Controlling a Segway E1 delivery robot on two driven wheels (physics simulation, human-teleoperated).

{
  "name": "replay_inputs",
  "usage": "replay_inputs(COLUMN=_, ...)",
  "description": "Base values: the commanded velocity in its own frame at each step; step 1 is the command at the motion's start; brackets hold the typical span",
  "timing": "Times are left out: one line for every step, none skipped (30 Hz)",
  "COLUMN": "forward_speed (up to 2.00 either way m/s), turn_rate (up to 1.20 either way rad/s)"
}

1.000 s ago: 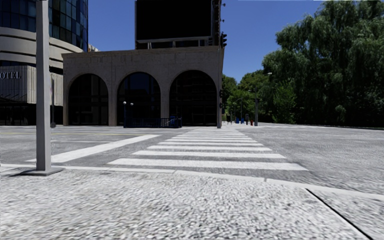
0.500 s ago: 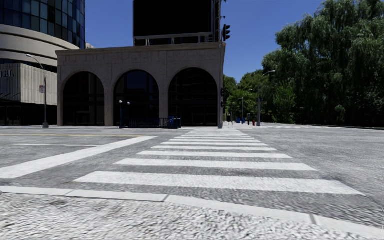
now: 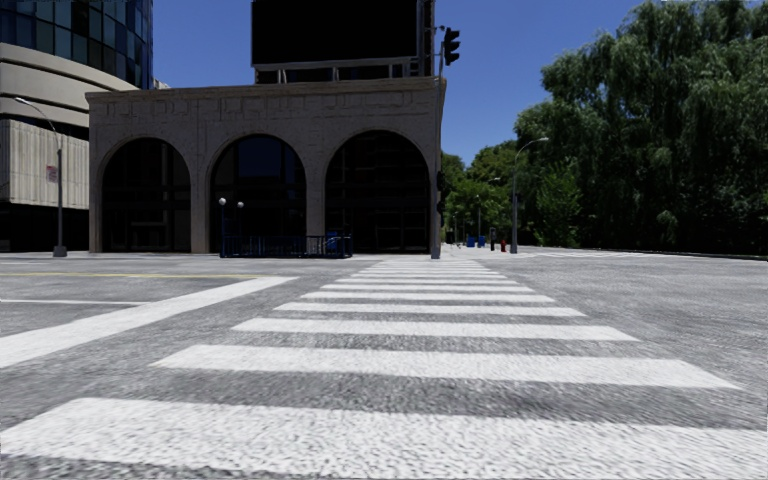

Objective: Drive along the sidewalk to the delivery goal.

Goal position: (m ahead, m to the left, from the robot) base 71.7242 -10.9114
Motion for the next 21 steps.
replay_inputs(forward_speed=2.0, turn_rate=-0.32)
replay_inputs(forward_speed=2.0, turn_rate=-0.32)
replay_inputs(forward_speed=2.0, turn_rate=-0.32)
replay_inputs(forward_speed=2.0, turn_rate=-0.25)
replay_inputs(forward_speed=2.0, turn_rate=-0.25)
replay_inputs(forward_speed=2.0, turn_rate=-0.12)
replay_inputs(forward_speed=2.0, turn_rate=0.0)
replay_inputs(forward_speed=2.0, turn_rate=0.0)
replay_inputs(forward_speed=2.0, turn_rate=0.0)
replay_inputs(forward_speed=2.0, turn_rate=0.0)
replay_inputs(forward_speed=2.0, turn_rate=0.0)
replay_inputs(forward_speed=2.0, turn_rate=0.0)
replay_inputs(forward_speed=2.0, turn_rate=0.0)
replay_inputs(forward_speed=2.0, turn_rate=0.0)
replay_inputs(forward_speed=2.0, turn_rate=0.0)
replay_inputs(forward_speed=2.0, turn_rate=0.0)
replay_inputs(forward_speed=2.0, turn_rate=0.0)
replay_inputs(forward_speed=2.0, turn_rate=0.0)
replay_inputs(forward_speed=2.0, turn_rate=0.0)
replay_inputs(forward_speed=2.0, turn_rate=0.0)
replay_inputs(forward_speed=2.0, turn_rate=0.0)
